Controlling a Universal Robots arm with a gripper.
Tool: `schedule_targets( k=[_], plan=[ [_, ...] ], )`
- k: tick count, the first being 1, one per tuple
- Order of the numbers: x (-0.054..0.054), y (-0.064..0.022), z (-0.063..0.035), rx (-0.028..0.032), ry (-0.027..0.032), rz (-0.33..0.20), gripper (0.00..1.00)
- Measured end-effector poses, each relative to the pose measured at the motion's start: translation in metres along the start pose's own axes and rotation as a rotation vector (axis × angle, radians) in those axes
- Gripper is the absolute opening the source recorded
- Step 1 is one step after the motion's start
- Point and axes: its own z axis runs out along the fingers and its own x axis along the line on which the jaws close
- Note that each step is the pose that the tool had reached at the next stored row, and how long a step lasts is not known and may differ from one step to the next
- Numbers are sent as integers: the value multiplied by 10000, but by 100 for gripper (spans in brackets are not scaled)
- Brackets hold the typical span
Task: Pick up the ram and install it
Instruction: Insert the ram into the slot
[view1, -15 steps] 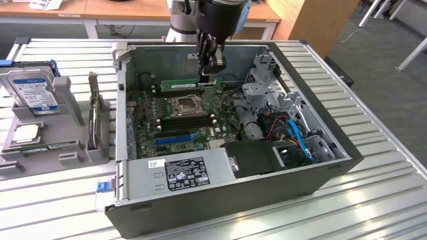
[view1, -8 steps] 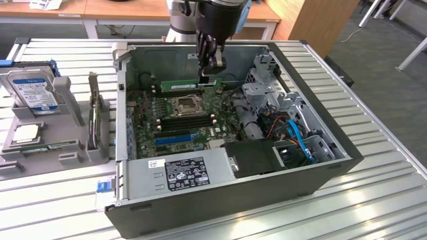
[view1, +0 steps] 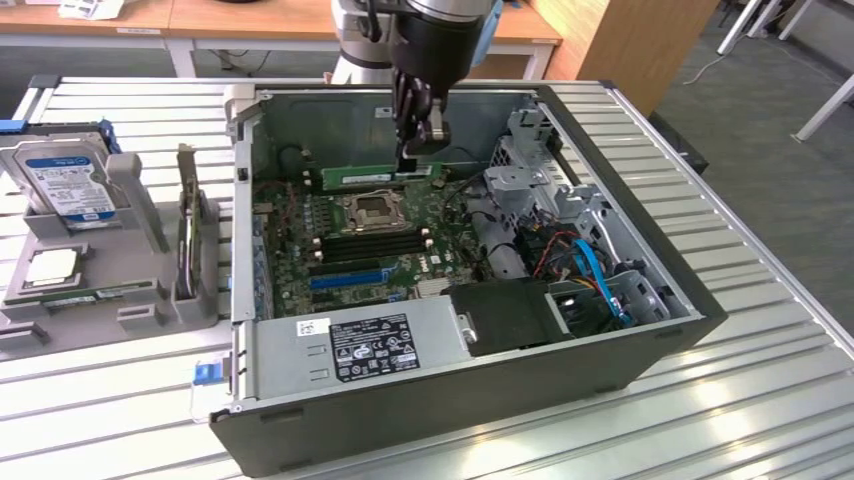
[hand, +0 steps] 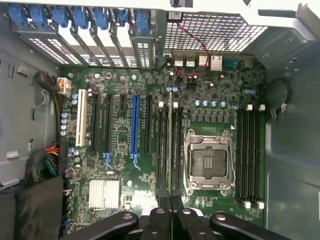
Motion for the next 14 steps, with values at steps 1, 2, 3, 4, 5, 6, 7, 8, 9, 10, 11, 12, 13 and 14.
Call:
schedule_targets(
  k=[1,2,3,4,5,6,7,8,9,10,11,12,13,14],
  plan=[
    [0,-1,10,0,0,0,12],
    [0,-1,21,0,-1,0,12],
    [1,-2,31,0,0,1,12],
    [1,-2,42,0,-1,1,12],
    [2,-3,52,0,0,1,12],
    [2,-3,61,0,0,2,12],
    [3,-4,71,0,0,2,12],
    [3,-5,80,0,-1,2,12],
    [4,-5,88,0,0,2,12],
    [5,-5,97,-1,0,1,12],
    [6,-6,107,0,0,1,12],
    [7,-6,116,0,1,1,12],
    [8,-7,126,0,0,1,12],
    [9,-7,135,0,0,1,12]
  ],
)
